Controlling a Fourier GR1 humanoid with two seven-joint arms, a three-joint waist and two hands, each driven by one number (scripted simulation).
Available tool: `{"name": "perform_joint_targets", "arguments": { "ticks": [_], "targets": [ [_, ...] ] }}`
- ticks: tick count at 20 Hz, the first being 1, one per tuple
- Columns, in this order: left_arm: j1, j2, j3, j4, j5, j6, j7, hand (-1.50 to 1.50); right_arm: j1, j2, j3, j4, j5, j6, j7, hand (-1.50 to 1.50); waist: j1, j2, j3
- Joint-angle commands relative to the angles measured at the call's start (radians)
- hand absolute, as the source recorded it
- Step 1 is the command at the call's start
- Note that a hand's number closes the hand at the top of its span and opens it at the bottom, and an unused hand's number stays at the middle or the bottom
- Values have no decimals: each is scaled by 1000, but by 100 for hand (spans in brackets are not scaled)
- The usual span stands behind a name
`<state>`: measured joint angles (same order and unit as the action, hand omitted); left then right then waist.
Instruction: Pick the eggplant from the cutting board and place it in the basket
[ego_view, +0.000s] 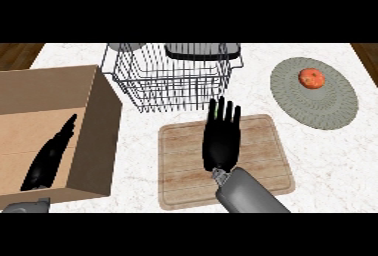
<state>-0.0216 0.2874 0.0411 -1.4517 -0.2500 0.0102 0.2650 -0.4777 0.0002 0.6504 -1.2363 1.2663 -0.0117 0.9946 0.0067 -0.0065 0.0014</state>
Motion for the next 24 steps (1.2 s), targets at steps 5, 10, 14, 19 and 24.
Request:
{"name": "perform_joint_targets", "arguments": {
  "ticks": [5, 10, 14, 19, 24],
  "targets": [
    [43, -24, -4, -1, -25, -10, -27, 0, 8, -1, -69, 121, -66, -24, -98, 150, -1, 7, -1],
    [-7, -56, -10, 33, -51, 6, 3, 0, -20, 0, -16, 96, -186, -47, -95, 150, -1, 7, -1],
    [4, -23, 21, 10, -27, -29, 0, 0, -53, -1, 60, 216, -268, -134, -127, 150, 14, 10, -1],
    [2, -67, -4, 50, -77, 20, -29, 0, -71, -1, 87, 249, -230, -124, -170, 150, 7, 10, -1],
    [-13, -45, 7, 38, -70, -15, -4, 0, -100, -1, 231, 294, -133, -282, -35, 150, 16, 10, -1]
  ]
}}
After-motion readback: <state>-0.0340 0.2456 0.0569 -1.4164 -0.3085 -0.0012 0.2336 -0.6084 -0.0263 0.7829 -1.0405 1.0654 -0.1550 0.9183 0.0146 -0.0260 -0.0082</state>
